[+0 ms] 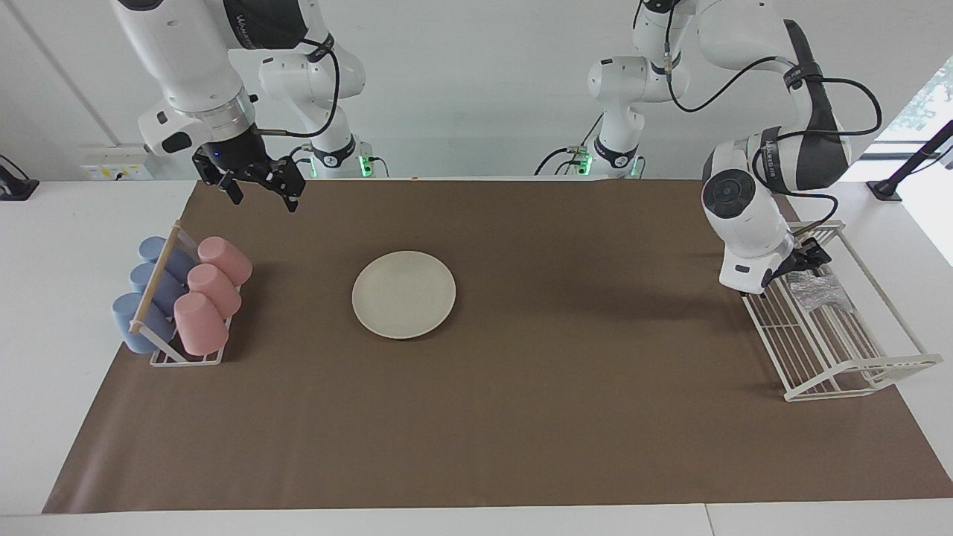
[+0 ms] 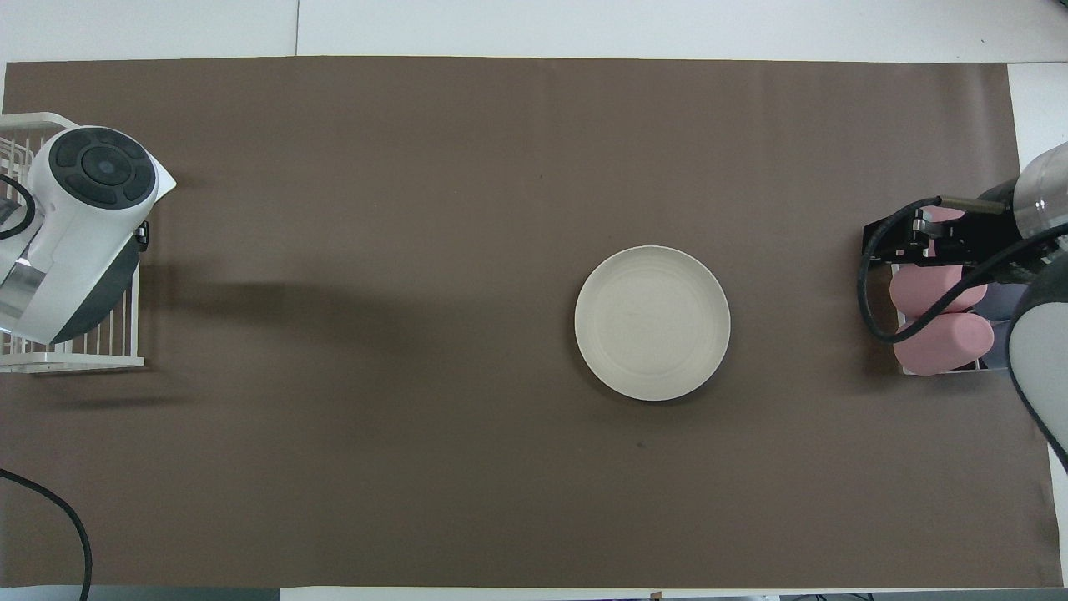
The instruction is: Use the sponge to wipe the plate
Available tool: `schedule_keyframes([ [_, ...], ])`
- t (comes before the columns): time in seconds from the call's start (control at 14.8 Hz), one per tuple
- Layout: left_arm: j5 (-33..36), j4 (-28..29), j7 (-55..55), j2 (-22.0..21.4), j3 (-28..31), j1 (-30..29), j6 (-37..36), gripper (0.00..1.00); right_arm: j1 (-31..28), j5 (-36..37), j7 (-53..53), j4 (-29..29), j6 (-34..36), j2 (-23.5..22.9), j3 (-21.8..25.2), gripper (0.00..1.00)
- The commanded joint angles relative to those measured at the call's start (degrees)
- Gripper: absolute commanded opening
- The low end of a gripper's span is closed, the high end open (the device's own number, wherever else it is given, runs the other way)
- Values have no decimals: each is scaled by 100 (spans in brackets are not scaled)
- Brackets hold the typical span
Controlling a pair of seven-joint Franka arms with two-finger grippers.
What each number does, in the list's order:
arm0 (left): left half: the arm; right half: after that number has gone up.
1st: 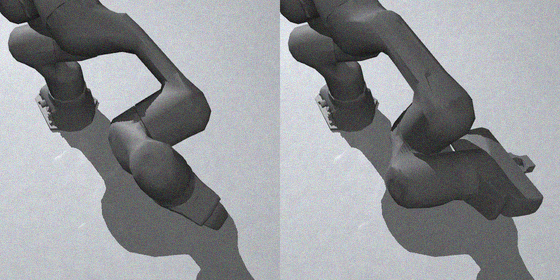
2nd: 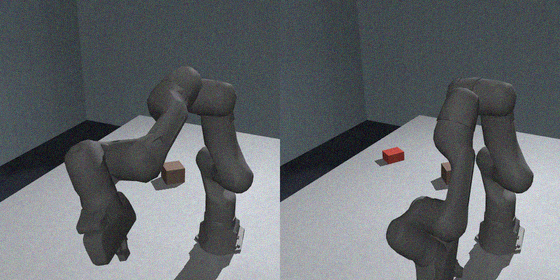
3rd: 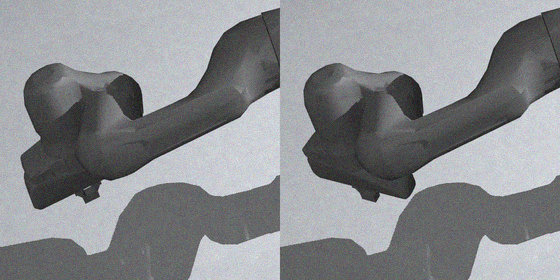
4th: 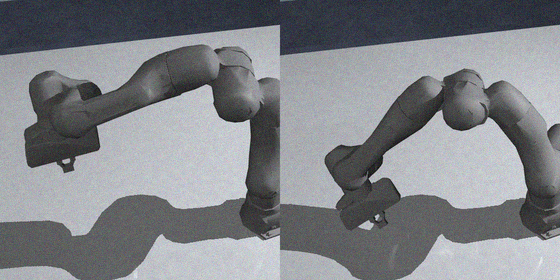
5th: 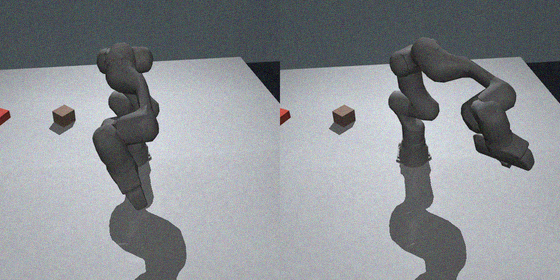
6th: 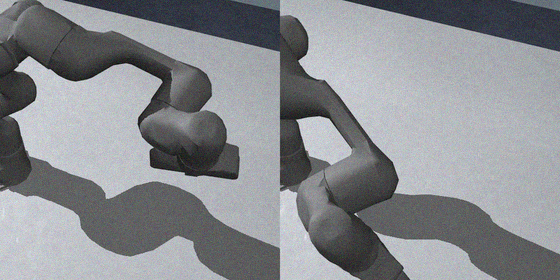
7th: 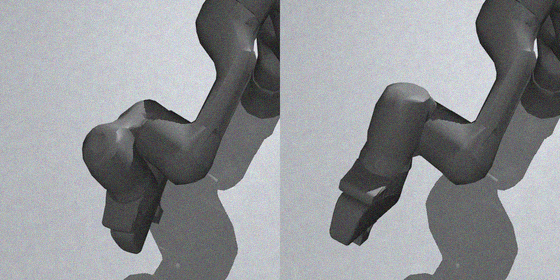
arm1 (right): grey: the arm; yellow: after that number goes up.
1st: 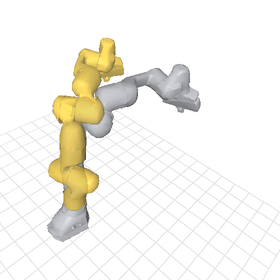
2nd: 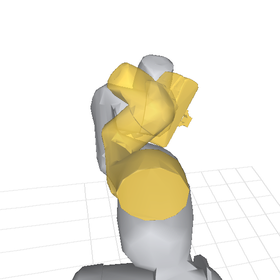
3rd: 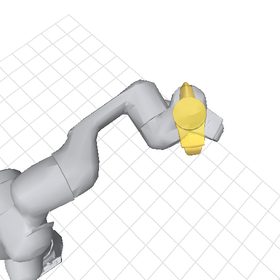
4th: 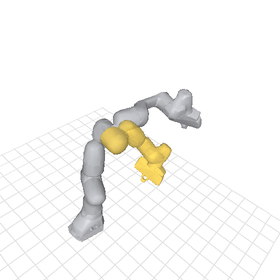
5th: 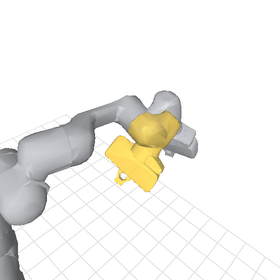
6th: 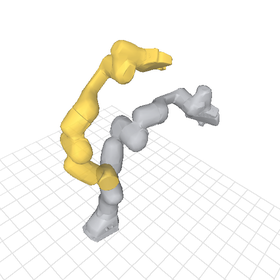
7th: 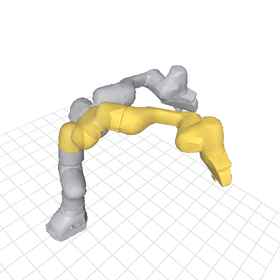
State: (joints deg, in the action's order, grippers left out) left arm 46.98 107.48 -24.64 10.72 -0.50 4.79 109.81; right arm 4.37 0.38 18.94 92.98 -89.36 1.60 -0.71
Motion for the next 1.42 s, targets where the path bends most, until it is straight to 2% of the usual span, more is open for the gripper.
schedule_keyframes([
  [0.0,285,80,-49,-79,6,-100,155,100,63,-37,748,-79,94,7,-52,100],
  [0.2,303,80,-49,-79,-3,-153,208,99,308,-204,2133,-79,86,7,-78,100],
  [0.34,303,72,-49,-70,-3,-153,251,90,512,-405,3733,-70,112,7,-96,100],
  [0.4,303,72,-49,-61,-3,-162,321,82,538,-668,4209,-70,103,7,-96,100],
  [0.47,295,72,-58,-53,6,-162,383,65,634,-818,4632,-79,94,-2,-105,100],
  [0.54,286,63,-67,-44,6,-162,410,31,783,-837,5115,-148,77,-28,-105,100],
  [0.61,294,63,-75,-44,6,-162,419,7,845,-820,5407,-236,51,-106,-105,100],
  [0.67,295,54,-119,-44,6,-162,419,0,942,-776,5592,-359,24,-168,-105,100],
  [0.81,295,54,-146,-44,6,-162,419,0,1074,-785,5978,-404,24,-239,-105,100],
  [1.08,260,-103,-128,-9,-3,-162,358,0,1513,-1039,7480,-491,-20,-379,-122,100],
  [1.21,181,-358,-76,35,-3,-162,244,0,1733,-1083,8157,-1130,15,-773,-140,100],
  [1.35,-379,-778,-67,53,-3,-153,-63,0,1900,-1092,8677,-1755,199,-1239,-131,100],
])
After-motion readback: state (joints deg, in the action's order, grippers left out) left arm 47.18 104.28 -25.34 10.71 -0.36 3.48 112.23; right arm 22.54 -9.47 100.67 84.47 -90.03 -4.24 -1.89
